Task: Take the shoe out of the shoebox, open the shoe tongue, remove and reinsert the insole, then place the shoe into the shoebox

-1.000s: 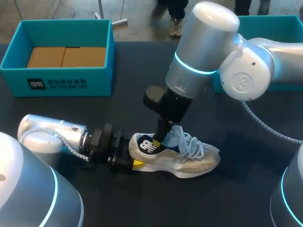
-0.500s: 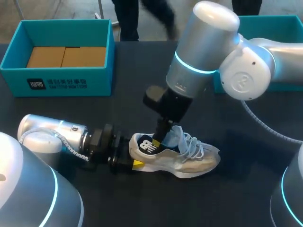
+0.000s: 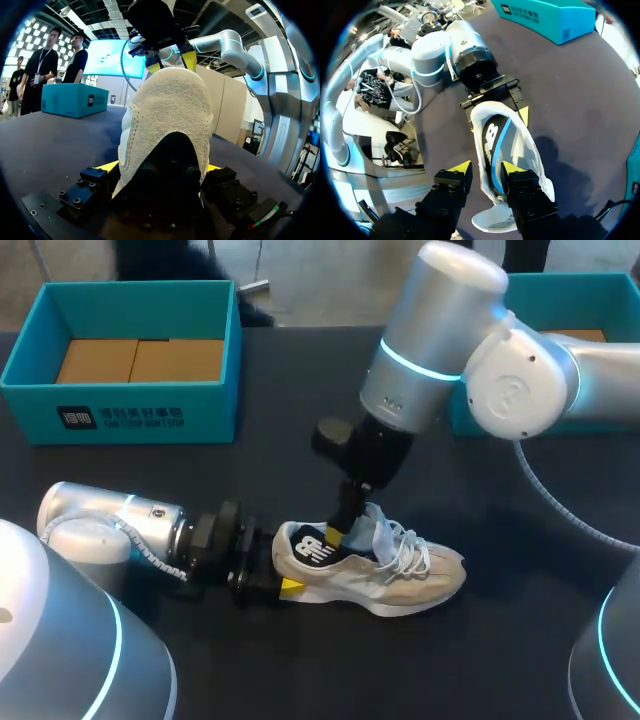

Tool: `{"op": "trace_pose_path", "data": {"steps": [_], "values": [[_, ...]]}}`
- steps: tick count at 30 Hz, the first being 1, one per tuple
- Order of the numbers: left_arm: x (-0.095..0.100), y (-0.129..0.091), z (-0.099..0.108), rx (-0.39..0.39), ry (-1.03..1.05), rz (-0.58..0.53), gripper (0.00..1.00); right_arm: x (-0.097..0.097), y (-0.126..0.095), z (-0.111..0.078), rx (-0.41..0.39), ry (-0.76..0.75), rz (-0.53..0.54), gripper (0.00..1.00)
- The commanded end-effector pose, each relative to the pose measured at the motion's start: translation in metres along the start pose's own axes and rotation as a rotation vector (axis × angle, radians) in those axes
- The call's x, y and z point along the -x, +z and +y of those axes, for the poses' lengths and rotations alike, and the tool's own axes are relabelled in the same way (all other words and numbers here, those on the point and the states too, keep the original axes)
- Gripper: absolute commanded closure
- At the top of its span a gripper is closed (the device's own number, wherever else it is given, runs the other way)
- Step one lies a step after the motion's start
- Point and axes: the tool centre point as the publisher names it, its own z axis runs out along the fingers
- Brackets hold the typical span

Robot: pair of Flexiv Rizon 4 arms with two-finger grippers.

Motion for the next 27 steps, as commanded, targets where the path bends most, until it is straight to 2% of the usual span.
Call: {"op": "trace_pose_path", "data": {"steps": [1,4,6,7,9,10,13,14,27], "values": [[0.002,0.001,0.004,0.0,-0.001,-0.002,1.0,0.006,0.006,0.008,-0.015,0.001,0.027,0.64],[0.002,0.001,0.004,0.0,-0.001,-0.002,1.0,0.006,0.008,0.009,-0.024,0.001,0.036,0.68],[0.002,0.001,0.004,0.0,-0.001,-0.002,1.0,0.006,0.009,0.01,-0.029,0.006,0.044,0.83],[0.002,0.001,0.004,0.0,-0.001,-0.002,1.0,0.006,0.009,0.01,-0.03,0.008,0.046,0.86],[0.002,0.001,0.004,0.0,-0.001,-0.002,1.0,0.006,0.009,0.01,-0.03,0.008,0.046,0.86],[0.002,0.001,0.004,0.0,-0.001,-0.002,1.0,0.006,0.01,0.01,-0.037,0.013,0.056,0.94],[0.002,0.001,0.004,0.0,-0.001,-0.002,1.0,0.006,0.01,0.01,-0.037,0.013,0.056,0.94],[0.002,0.001,0.004,0.0,-0.001,-0.002,1.0,0.005,0.011,0.007,-0.041,0.028,0.062,1.0],[0.002,0.001,0.004,0.0,-0.001,-0.002,1.0,-0.002,-0.02,0.009,-0.044,0.041,0.002,1.0]]}}
